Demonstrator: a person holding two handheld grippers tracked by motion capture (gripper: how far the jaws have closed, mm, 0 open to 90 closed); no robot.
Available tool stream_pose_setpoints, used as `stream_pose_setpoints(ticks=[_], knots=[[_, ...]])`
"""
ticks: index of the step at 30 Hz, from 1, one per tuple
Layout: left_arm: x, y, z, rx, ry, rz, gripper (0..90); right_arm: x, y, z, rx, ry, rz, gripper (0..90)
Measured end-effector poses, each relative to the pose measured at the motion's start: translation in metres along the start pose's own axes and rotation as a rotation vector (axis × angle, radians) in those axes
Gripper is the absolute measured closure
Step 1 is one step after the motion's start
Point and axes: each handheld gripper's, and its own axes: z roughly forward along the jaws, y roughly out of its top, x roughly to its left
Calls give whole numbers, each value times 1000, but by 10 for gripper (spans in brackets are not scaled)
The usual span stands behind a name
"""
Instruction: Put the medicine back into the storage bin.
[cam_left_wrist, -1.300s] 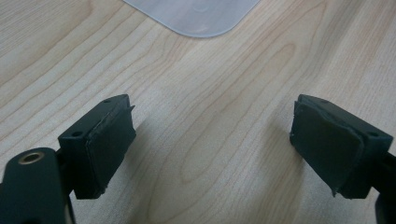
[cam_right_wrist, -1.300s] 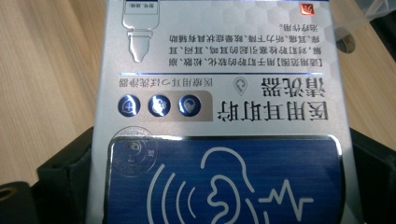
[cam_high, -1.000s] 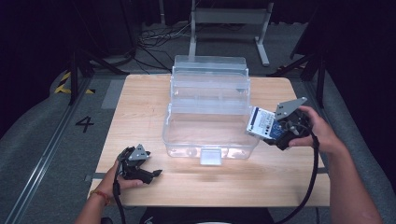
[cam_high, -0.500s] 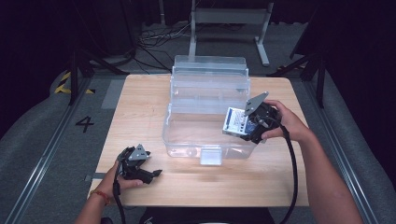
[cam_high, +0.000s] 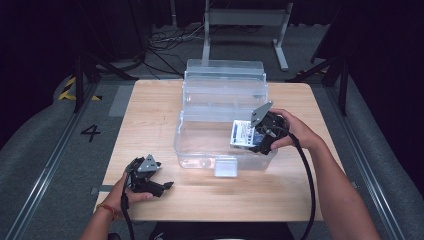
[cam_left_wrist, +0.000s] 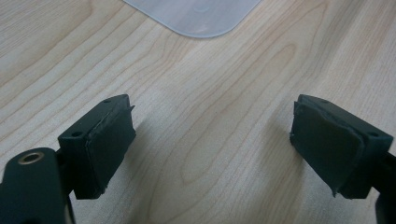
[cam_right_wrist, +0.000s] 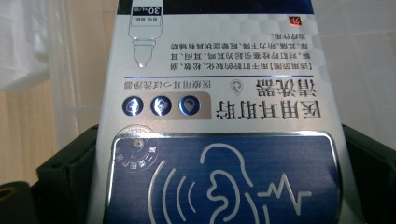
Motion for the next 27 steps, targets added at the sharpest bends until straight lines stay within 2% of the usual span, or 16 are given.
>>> stream_pose_setpoints(ticks=[4, 8, 11, 14, 18, 27], knots=[[0, 0, 0, 0, 0, -1, 138, 1, 2, 10, 11, -9, -23, 44], [0, 0, 0, 0, 0, 0, 138, 4, -3, 14, 0, 9, -37, 43], [0, 0, 0, -1, 2, -4, 138, 3, -7, 11, -35, 20, -11, 41], [-1, 0, 0, -1, 2, -5, 138, 4, -10, 8, -60, 12, 1, 41], [0, 0, 0, -1, 2, -5, 138, 4, -13, 3, -85, 12, 2, 39], [-1, 0, 0, -1, 0, -8, 138, 3, -20, -6, -74, 13, -13, 36]])
